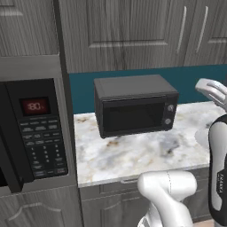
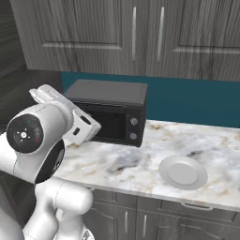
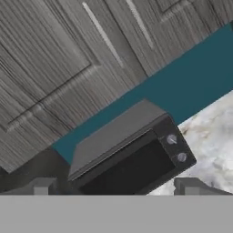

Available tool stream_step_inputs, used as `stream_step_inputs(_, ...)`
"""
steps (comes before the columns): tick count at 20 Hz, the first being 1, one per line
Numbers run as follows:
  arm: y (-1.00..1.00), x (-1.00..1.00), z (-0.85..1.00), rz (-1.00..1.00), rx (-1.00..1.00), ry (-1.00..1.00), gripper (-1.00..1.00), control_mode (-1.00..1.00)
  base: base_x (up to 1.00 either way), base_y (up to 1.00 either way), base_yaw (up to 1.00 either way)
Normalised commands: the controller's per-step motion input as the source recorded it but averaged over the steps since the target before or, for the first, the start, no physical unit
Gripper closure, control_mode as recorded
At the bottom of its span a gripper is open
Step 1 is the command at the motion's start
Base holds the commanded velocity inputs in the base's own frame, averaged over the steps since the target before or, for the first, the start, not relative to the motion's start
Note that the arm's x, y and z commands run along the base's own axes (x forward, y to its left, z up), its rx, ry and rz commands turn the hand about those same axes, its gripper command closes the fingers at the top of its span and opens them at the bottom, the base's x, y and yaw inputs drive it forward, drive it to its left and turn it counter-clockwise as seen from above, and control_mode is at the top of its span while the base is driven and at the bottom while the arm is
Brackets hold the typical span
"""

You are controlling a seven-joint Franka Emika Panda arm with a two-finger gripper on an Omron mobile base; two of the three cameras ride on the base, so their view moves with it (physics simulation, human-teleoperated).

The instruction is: Pull the toaster oven rack outwards. Pick up the baguette from the plate and place it on the toaster oven rack. Close the toaster oven door fully and set the temperature to the lowest setting.

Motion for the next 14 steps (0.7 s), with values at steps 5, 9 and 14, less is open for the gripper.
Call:
stream_step_inputs(5,0.06,0.11,-0.46,0.23,-0.17,0.51,-1.00,-1.00,0.00,0.00,0.00)
stream_step_inputs(9,-0.07,0.17,-0.55,0.27,-0.13,0.28,-1.00,-1.00,0.00,0.00,0.00)
stream_step_inputs(14,-0.34,0.15,-0.55,0.28,-0.01,0.02,-1.00,-1.00,0.00,0.00,0.00)
